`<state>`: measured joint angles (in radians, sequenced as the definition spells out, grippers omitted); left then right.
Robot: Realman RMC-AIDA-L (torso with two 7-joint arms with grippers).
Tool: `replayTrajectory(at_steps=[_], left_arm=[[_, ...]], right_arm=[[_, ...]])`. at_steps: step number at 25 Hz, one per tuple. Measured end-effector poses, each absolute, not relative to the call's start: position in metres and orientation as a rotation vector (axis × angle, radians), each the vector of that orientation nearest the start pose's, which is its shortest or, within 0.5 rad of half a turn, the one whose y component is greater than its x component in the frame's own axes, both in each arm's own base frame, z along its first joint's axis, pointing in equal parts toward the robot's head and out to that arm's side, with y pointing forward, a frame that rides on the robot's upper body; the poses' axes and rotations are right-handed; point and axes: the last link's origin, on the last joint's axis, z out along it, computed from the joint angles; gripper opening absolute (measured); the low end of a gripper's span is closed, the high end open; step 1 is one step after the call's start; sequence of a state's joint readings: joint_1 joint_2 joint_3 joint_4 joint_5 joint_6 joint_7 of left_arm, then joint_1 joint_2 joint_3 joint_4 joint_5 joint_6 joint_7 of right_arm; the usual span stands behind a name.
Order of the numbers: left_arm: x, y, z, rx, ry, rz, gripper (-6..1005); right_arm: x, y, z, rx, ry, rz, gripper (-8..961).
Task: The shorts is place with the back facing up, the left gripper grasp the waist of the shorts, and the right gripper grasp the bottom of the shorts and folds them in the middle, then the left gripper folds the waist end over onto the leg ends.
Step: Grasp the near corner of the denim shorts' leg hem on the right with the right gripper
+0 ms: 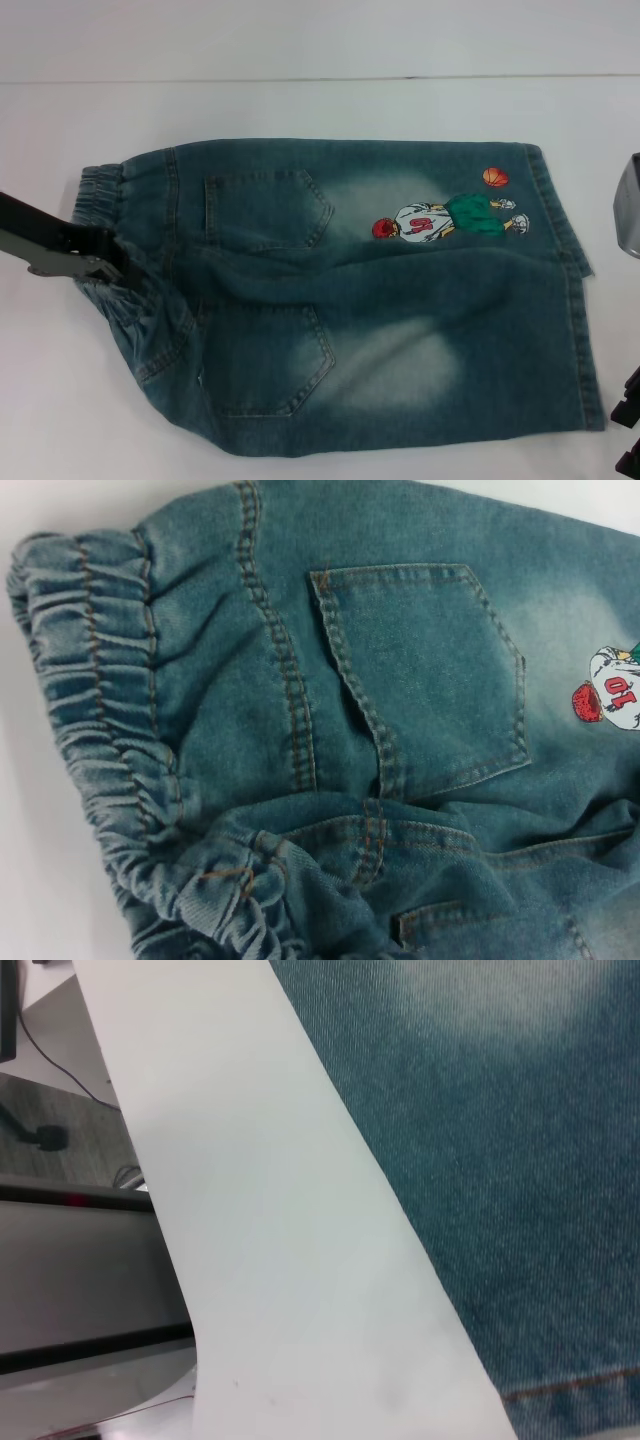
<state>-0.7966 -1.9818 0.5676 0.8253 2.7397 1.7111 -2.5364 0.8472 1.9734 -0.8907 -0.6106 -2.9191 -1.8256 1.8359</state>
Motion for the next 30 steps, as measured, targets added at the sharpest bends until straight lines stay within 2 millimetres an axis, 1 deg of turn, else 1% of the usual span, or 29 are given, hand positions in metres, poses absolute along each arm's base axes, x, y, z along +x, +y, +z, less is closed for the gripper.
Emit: replayTrajectory(at_steps=[13,23,30], left_arm=[[-0.259,0.371,0.060,-2.307,-1.827,0.121,34],[-0.259,0.371,0.060,-2.308,-1.821,0.121,34],[-0.260,0.371,0.060,-2.307,-1.822,0.123,33]], right_arm=[[0.272,0.327,0.014,-3.085,0.927,-0.983,792],[0.263,0.332,0.011,-3.112,0.913,-0.860,792],[0.261,0.336,0.016,-3.109,0.908,-0.819,793]])
